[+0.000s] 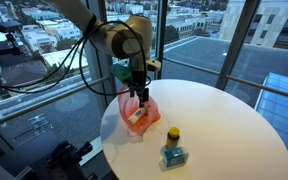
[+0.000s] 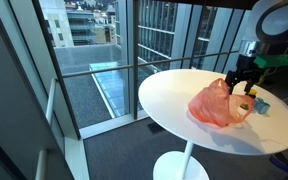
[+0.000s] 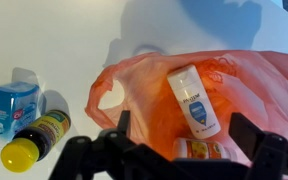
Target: Remove the roll on stick from the plastic bag and put it on the table
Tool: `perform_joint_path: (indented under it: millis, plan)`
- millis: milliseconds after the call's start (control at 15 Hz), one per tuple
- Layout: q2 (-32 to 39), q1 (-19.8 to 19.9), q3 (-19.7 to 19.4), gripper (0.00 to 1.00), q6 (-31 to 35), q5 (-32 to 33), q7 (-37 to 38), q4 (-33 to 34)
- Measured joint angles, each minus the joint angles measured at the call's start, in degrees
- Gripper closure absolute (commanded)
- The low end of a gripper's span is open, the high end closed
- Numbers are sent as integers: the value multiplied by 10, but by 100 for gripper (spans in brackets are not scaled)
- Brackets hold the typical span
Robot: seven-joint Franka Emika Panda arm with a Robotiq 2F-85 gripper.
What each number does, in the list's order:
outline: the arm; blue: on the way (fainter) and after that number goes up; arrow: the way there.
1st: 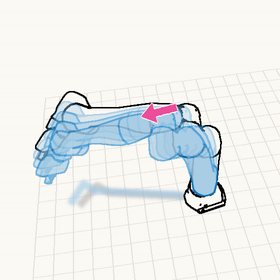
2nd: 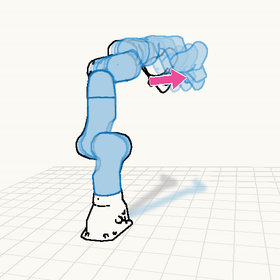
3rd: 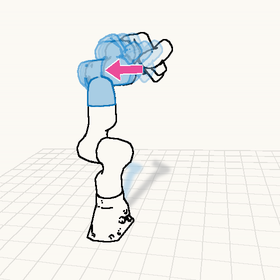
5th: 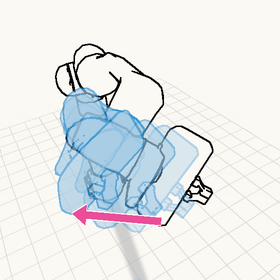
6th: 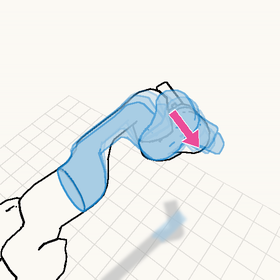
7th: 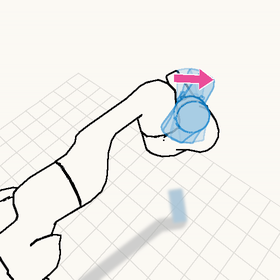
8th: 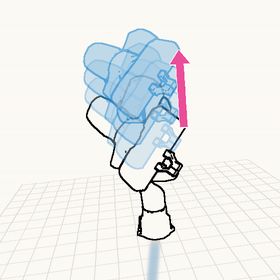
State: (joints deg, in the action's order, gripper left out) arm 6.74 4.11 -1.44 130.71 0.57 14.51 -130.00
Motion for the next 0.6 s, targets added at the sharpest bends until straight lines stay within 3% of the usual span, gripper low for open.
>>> perform_joint_path:
  millis: [600]
  plan:
    - [10,-9,-2,0,35,1,-14,-8]
